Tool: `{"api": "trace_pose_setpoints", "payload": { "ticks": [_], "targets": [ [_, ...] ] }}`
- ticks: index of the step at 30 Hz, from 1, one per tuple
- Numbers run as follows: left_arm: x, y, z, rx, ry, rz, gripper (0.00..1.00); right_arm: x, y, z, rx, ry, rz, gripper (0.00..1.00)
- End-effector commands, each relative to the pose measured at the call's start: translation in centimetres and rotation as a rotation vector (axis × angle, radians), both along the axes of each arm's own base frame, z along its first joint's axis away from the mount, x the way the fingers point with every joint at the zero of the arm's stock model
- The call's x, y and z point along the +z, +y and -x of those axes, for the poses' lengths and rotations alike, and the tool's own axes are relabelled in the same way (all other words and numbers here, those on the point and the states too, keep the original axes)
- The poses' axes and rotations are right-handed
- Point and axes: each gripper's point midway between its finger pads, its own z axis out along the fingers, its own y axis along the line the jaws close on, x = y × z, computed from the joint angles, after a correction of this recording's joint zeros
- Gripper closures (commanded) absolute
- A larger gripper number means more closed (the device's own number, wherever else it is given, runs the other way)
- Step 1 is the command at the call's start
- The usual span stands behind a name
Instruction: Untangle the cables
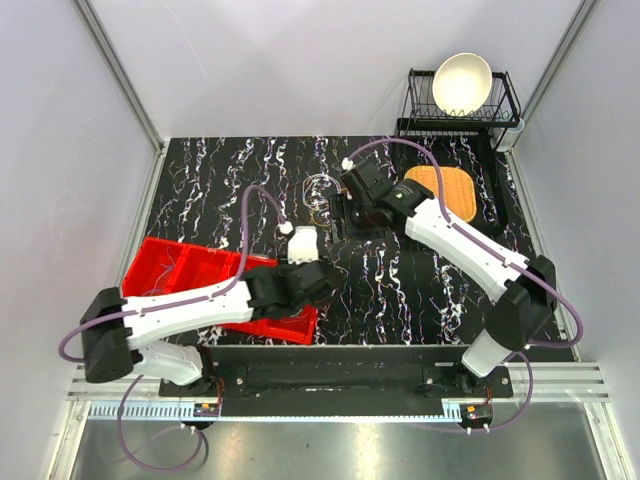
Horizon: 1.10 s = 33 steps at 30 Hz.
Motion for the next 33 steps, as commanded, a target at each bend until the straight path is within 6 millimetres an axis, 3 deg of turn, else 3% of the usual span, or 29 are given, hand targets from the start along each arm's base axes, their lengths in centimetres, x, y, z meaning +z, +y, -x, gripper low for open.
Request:
{"api": "trace_pose_setpoints", "payload": {
  "ticks": [1,5,10,16,20,24,33],
  "targets": [
    [0.4,-1.3,-1.2,-0.031,-0.040,-0.071,0.38,2.4,-0.7,0.1,0.009,-0.064,-0.053,0.25],
    [-0.7,-3.1,-1.4,-0.069,-0.021,-0.097,0.39,2.1,-1.6,0.4,0.004,-0.066,-0.046,0.25],
    [0.0,-5.7,-1.7,-0.157,-0.048,-0.131,0.40,2.3,-3.8,-0.2,-0.062,-0.087,-0.040,0.25],
    [-0.4,-7.5,-2.3,-0.243,-0.059,-0.222,0.40,3.2,-6.9,-0.6,-0.162,-0.134,-0.075,0.22],
    [-1.1,-8.5,-2.7,-0.315,-0.062,-0.281,0.40,3.1,-7.9,-0.4,-0.180,-0.133,-0.081,0.22],
    [-2.0,-8.9,-3.1,-0.352,-0.046,-0.324,0.41,2.5,-8.5,-0.3,-0.184,-0.126,-0.077,0.21],
    [-4.8,-7.7,-2.9,-0.334,0.036,-0.340,0.49,2.1,-8.6,-0.5,-0.181,-0.116,-0.081,0.21]
  ]
}}
